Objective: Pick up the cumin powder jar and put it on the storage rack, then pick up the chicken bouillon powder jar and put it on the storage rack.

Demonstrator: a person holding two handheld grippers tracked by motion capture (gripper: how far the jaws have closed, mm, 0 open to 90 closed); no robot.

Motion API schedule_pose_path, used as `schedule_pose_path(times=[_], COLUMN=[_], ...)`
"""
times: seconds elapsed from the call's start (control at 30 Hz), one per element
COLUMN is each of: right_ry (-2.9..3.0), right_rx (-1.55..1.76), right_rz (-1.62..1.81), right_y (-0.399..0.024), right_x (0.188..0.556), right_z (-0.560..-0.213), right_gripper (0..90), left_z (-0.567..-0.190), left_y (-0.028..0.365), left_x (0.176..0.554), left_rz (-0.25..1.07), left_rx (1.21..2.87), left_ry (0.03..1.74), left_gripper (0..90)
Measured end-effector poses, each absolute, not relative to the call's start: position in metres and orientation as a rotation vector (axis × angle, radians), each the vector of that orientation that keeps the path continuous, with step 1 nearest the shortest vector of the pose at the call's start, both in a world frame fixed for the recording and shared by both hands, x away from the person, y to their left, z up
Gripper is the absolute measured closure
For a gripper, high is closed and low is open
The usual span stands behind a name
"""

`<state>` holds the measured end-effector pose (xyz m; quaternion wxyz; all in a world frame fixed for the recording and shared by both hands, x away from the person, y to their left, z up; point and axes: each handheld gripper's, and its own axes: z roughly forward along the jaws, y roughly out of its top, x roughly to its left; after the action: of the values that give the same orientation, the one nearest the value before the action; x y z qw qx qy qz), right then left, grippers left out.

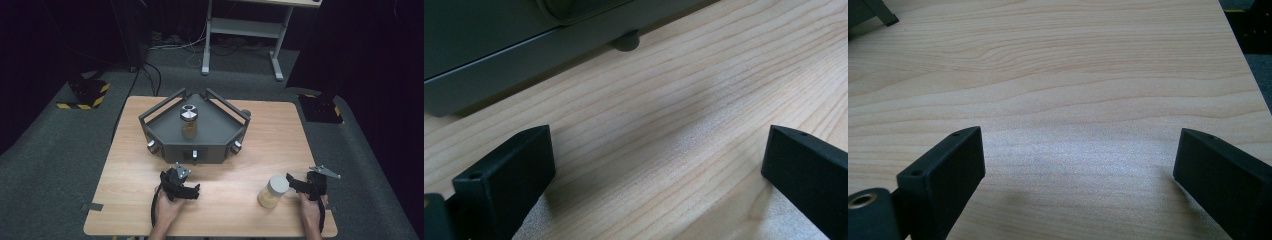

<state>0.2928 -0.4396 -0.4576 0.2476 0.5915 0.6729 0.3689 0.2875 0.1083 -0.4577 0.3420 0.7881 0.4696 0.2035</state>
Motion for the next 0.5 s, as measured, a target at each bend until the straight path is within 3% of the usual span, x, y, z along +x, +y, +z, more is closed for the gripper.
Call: schedule_pose_path(times=[0.5], right_ry=[1.841], right_rx=[1.616], right_rz=[0.992], right_y=[-0.4382], right_x=[0.2944], right_z=[-0.4566], right_gripper=[5.4], left_z=[-0.4577], left_y=[0.1081], left_x=[0.2872], left_rz=[0.532], left_rx=[2.048], left_ry=[1.223], left_gripper=[1.0])
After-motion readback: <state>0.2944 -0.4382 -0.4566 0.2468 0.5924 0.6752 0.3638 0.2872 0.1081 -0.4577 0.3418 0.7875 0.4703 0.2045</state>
